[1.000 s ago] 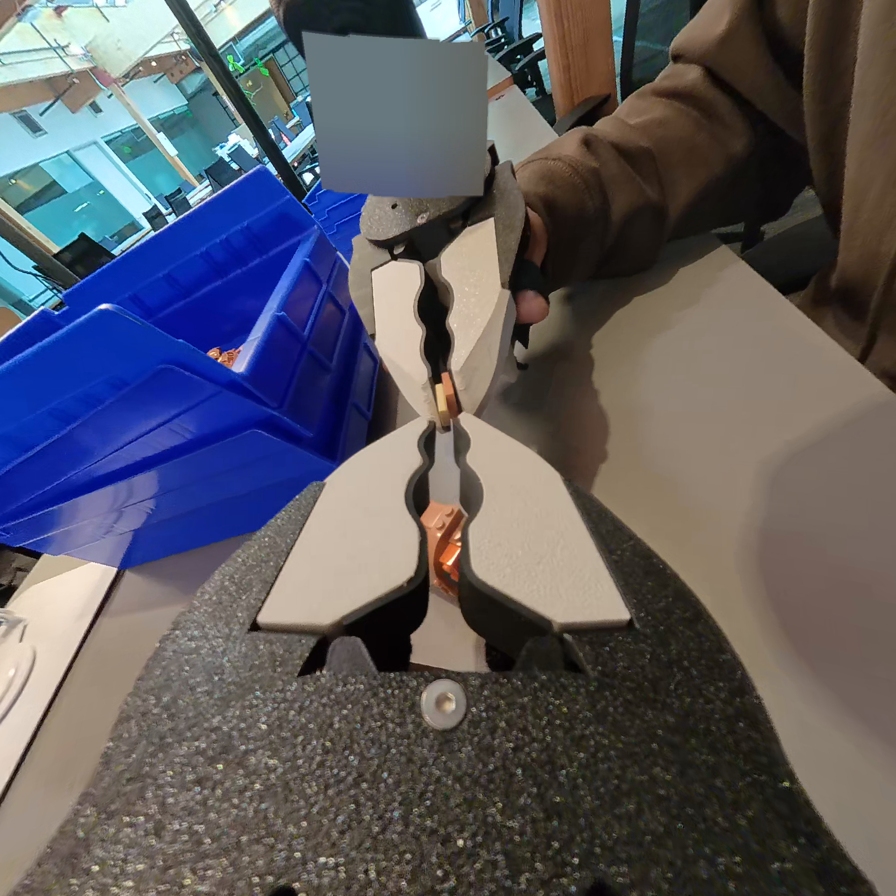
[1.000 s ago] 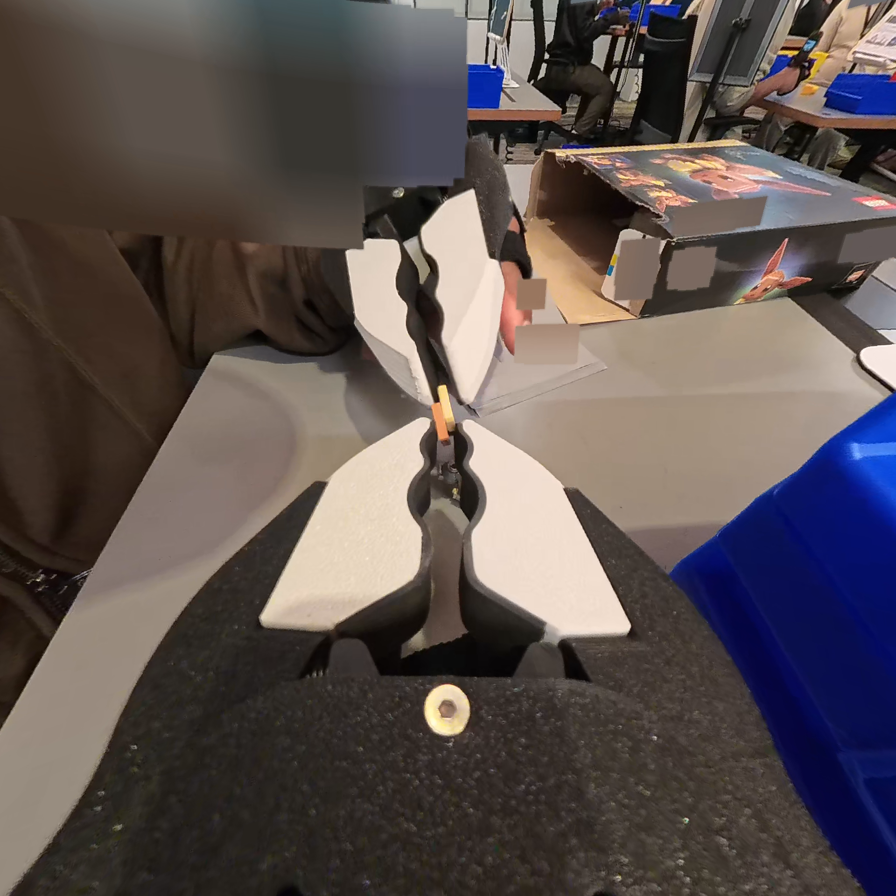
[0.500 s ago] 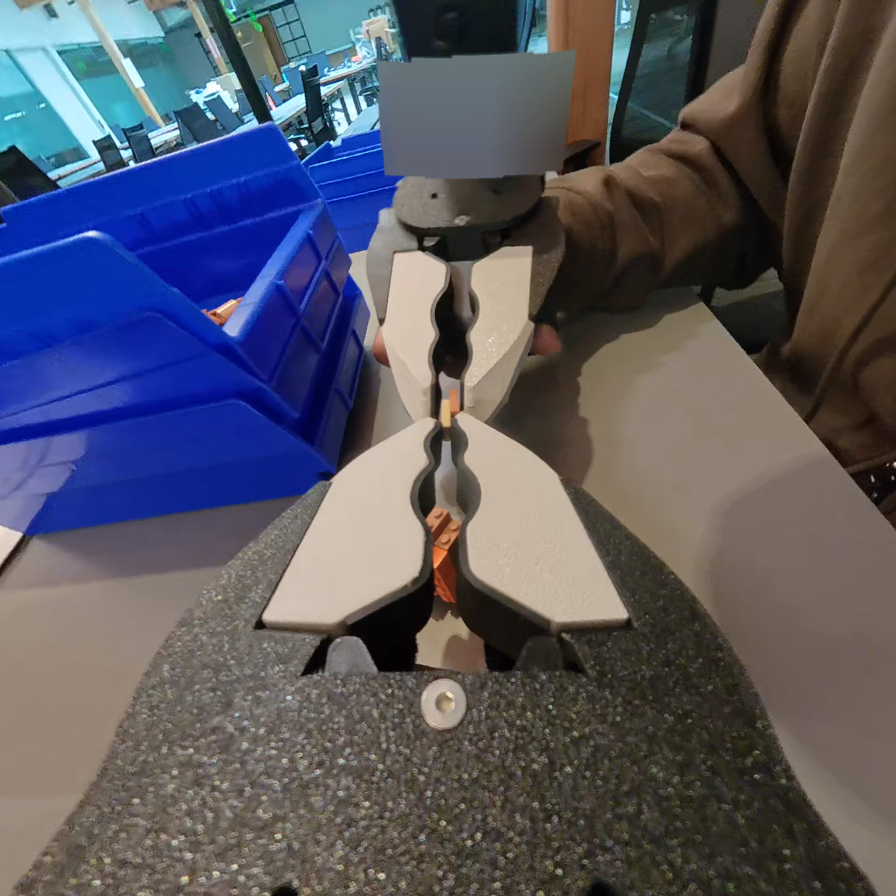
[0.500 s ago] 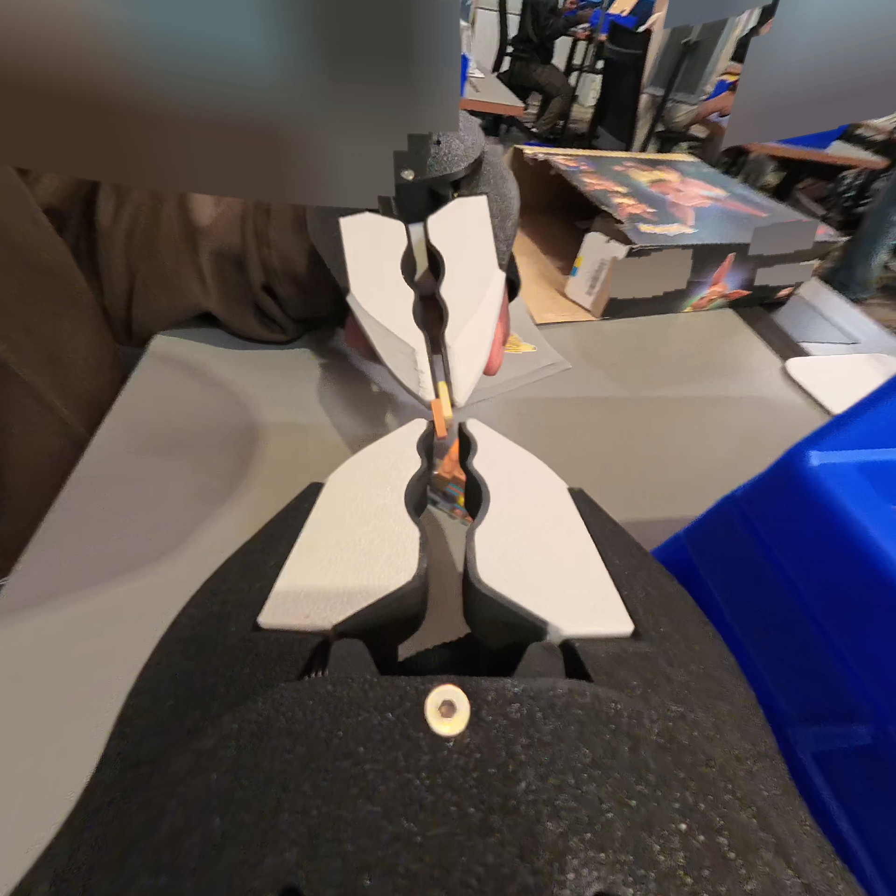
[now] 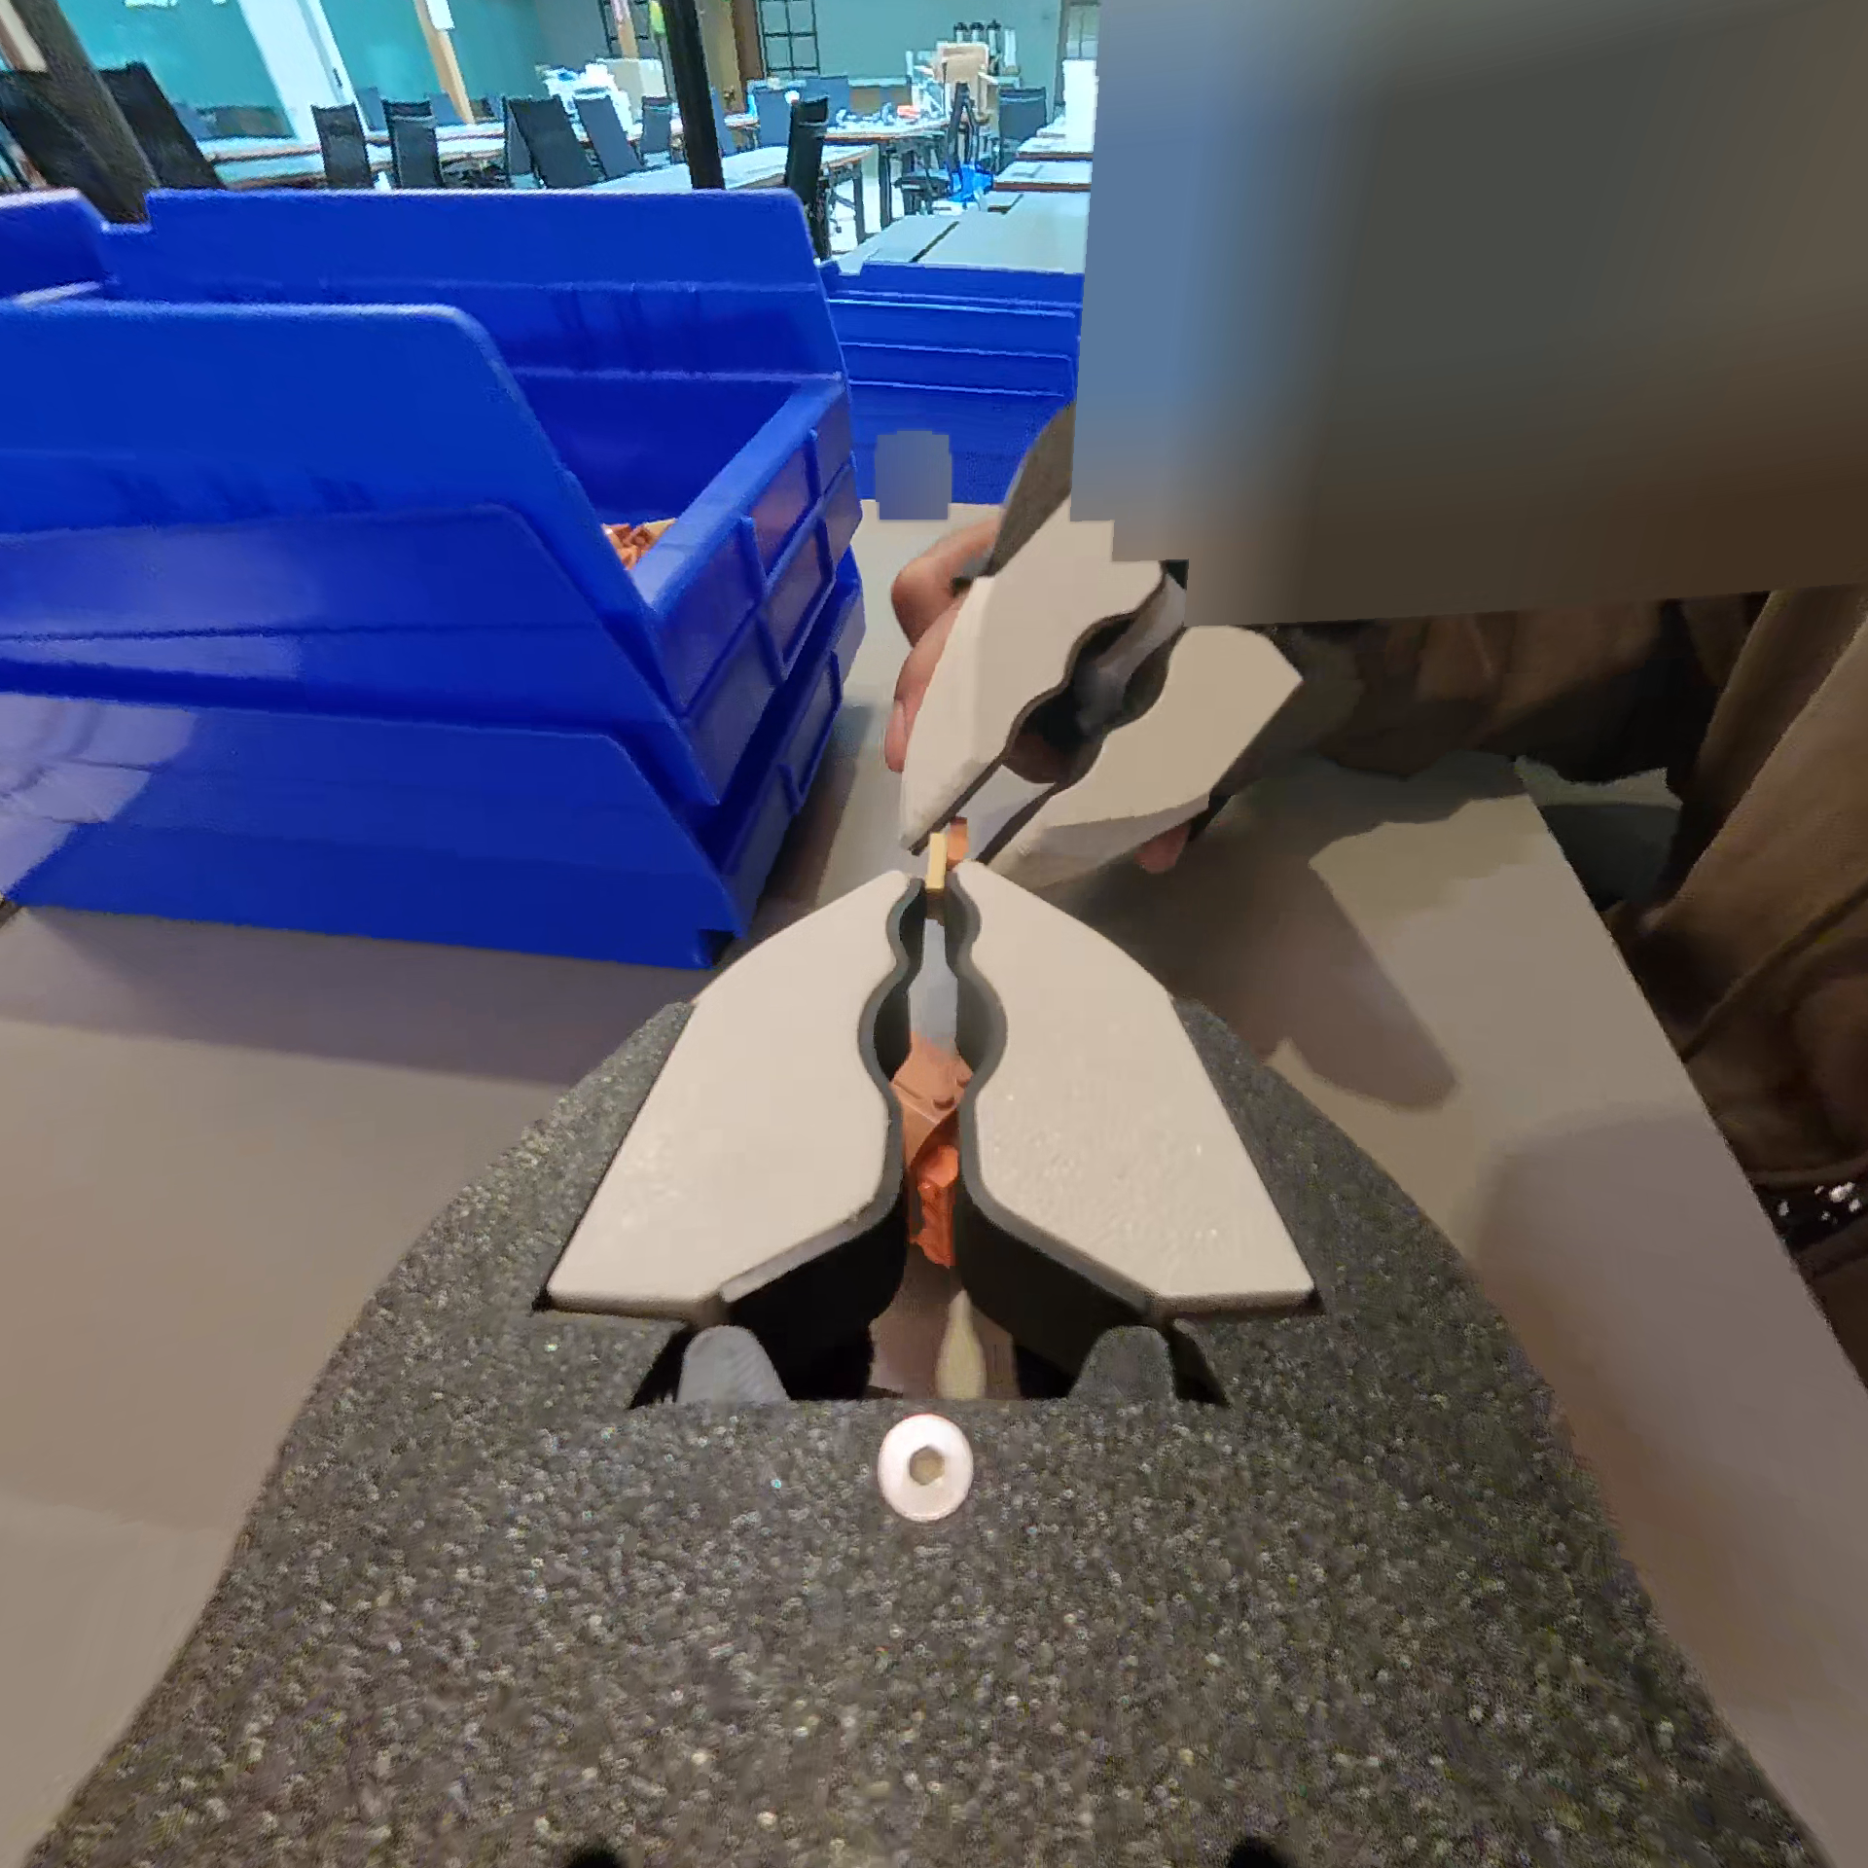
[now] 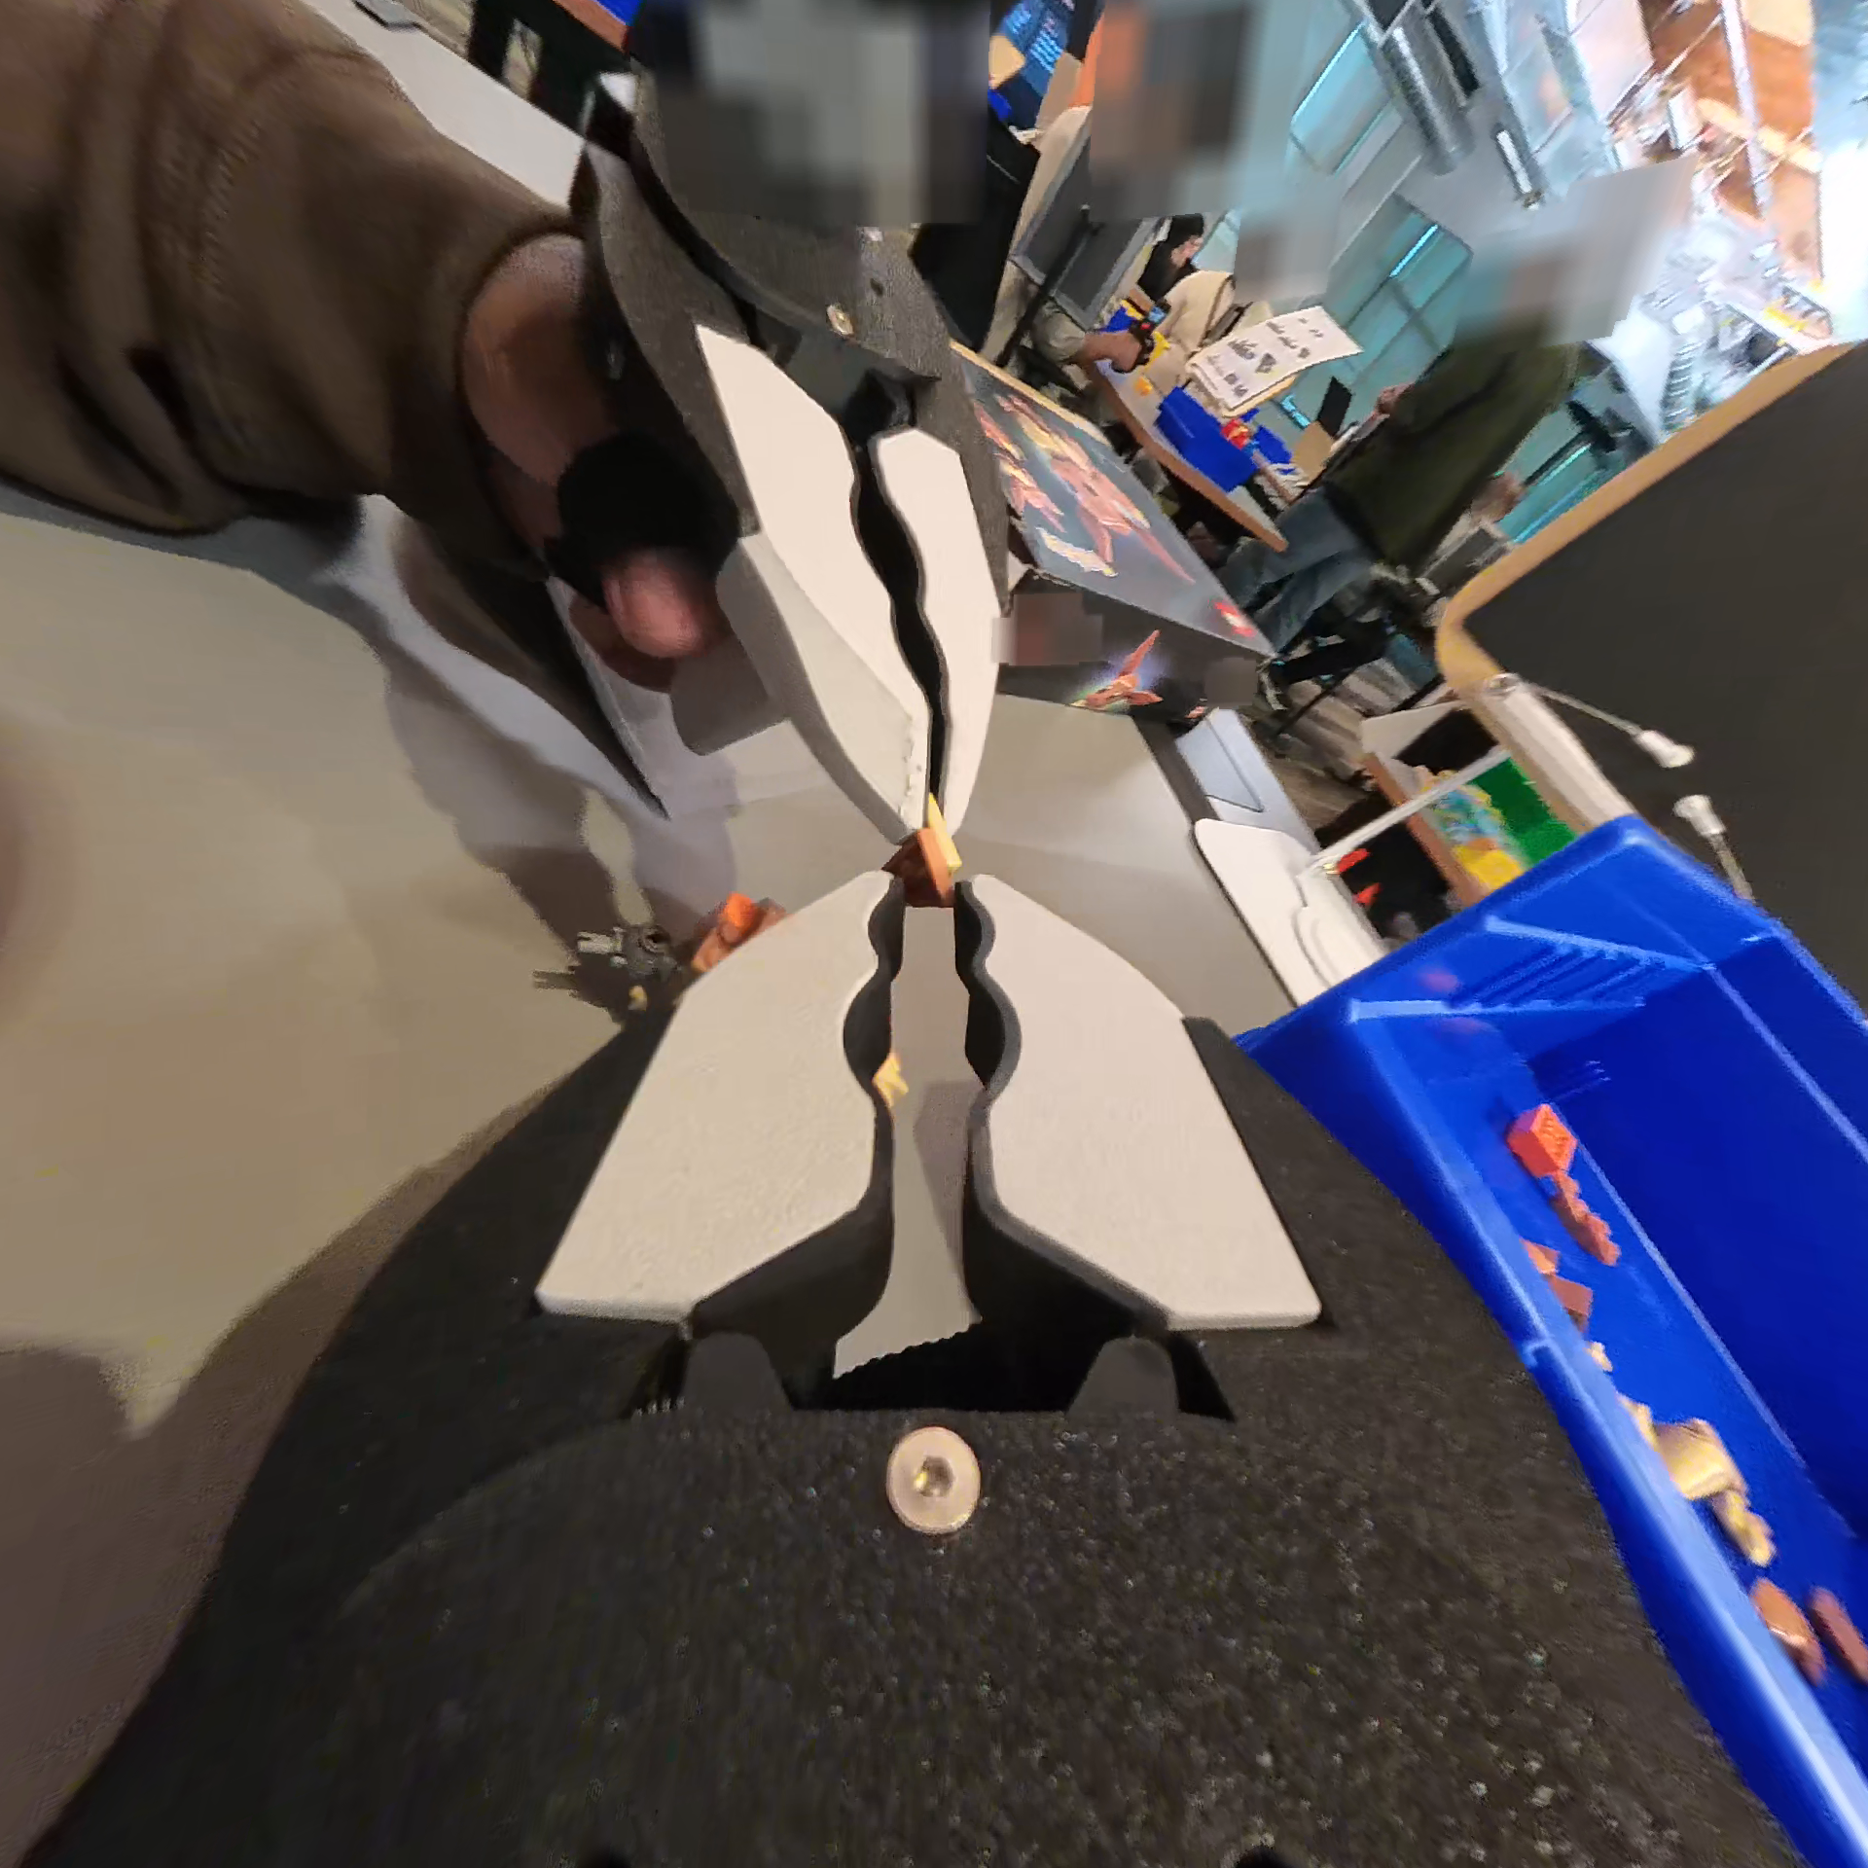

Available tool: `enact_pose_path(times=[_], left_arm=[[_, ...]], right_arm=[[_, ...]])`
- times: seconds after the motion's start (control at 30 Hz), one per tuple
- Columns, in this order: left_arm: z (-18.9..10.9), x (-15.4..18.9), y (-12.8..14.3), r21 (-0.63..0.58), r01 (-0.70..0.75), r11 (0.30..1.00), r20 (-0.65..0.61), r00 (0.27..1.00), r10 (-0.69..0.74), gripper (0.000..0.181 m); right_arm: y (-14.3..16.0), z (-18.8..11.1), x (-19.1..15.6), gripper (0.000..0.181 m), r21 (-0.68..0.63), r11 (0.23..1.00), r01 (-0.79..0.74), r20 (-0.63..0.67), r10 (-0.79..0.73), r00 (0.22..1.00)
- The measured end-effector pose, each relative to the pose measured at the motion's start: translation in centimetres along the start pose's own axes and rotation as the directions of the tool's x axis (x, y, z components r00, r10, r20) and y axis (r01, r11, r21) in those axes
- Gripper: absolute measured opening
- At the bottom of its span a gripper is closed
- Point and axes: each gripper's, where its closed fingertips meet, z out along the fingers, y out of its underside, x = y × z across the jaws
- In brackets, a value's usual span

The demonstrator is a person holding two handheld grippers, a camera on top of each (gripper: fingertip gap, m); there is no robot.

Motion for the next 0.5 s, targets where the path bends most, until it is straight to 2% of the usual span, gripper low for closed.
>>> enact_pose_path(times=[0.17,0.33,0.4,0.47,0.5], left_arm=[[0.2,-0.5,-0.6,0.078,0.206,0.976,-0.047,0.978,-0.202,0.003],[-0.1,-1.5,-1.4,0.166,0.281,0.945,-0.046,0.96,-0.277,0.003],[-0.4,-1.9,-1.4,0.174,0.272,0.946,-0.017,0.962,-0.274,0.003],[-0.5,-2.0,-1.5,0.176,0.259,0.95,-0.01,0.965,-0.262,0.003],[-0.5,-1.8,-1.7,0.179,0.254,0.95,-0.013,0.967,-0.256,0.002]], right_arm=[[0.0,0.0,0.4,0.003,-0.018,0.988,0.153,-0.092,-0.154,0.984],[-0.5,-0.4,0.8,0.003,0.012,0.987,0.162,-0.117,-0.16,0.98],[-1.7,-1.5,2.8,0.003,0.064,0.983,0.171,-0.222,-0.153,0.963],[-2.7,-3.5,7.5,0.003,0.097,0.987,0.13,-0.426,-0.077,0.902],[-2.3,-4.8,10.5,0.003,0.088,0.995,0.053,-0.534,0.002,0.846]])
